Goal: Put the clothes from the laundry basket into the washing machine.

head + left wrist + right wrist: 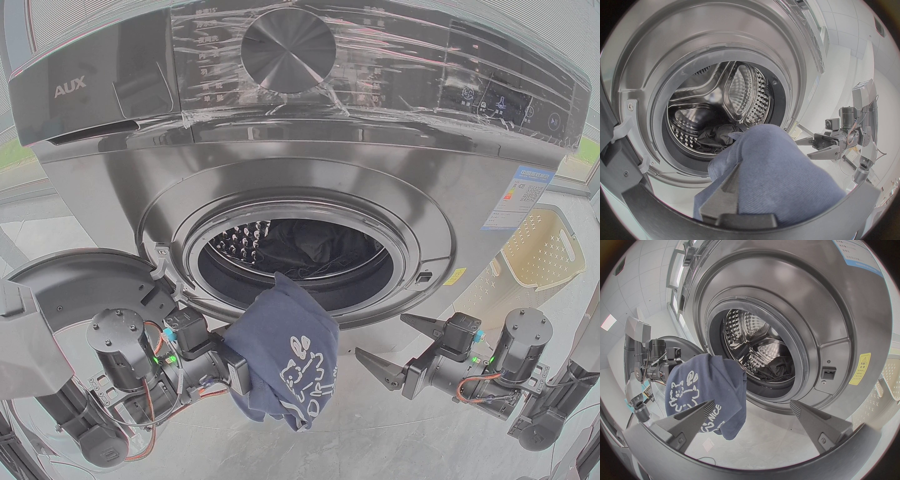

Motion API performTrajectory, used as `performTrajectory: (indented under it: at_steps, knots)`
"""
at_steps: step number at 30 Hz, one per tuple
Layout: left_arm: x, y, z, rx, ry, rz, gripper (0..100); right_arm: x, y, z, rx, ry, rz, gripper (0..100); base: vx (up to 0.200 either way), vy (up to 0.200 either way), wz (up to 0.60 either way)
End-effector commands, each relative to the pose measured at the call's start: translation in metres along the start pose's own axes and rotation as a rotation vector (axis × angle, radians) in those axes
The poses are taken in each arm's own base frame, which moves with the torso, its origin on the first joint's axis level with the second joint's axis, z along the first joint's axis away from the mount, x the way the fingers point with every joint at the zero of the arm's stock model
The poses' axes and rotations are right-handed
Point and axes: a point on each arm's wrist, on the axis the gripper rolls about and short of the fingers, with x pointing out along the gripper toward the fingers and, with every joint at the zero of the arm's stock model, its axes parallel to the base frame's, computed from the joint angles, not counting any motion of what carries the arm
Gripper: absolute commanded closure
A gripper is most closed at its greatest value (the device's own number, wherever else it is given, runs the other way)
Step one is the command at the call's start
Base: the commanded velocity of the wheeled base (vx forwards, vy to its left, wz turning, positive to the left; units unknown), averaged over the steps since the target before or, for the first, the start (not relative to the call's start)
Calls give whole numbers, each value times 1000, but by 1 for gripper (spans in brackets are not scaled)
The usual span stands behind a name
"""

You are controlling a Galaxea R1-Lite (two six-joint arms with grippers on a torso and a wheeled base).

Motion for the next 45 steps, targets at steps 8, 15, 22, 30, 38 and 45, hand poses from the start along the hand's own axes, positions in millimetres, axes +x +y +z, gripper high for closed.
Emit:
performTrajectory:
  at_steps: [8,15,22,30,38,45]
  knots:
    - [-1,-2,-2,-4,8,-9,100,0,0,0,0,1,2,0,125,0,0]
    - [-2,-10,-4,-3,22,-36,100,0,2,-1,0,3,7,0,0,0,0]
    - [4,-23,-18,-4,74,-86,100,-1,14,1,3,-3,52,0,0,0,0]
    - [53,-15,-36,8,63,-49,100,-6,16,-3,0,16,61,0,0,0,0]
    - [103,7,-30,-6,-63,43,100,-7,22,-1,0,9,83,0,0,0,0]
    - [136,19,-44,-4,-100,65,100,-8,22,1,0,1,83,0,0,0,0]
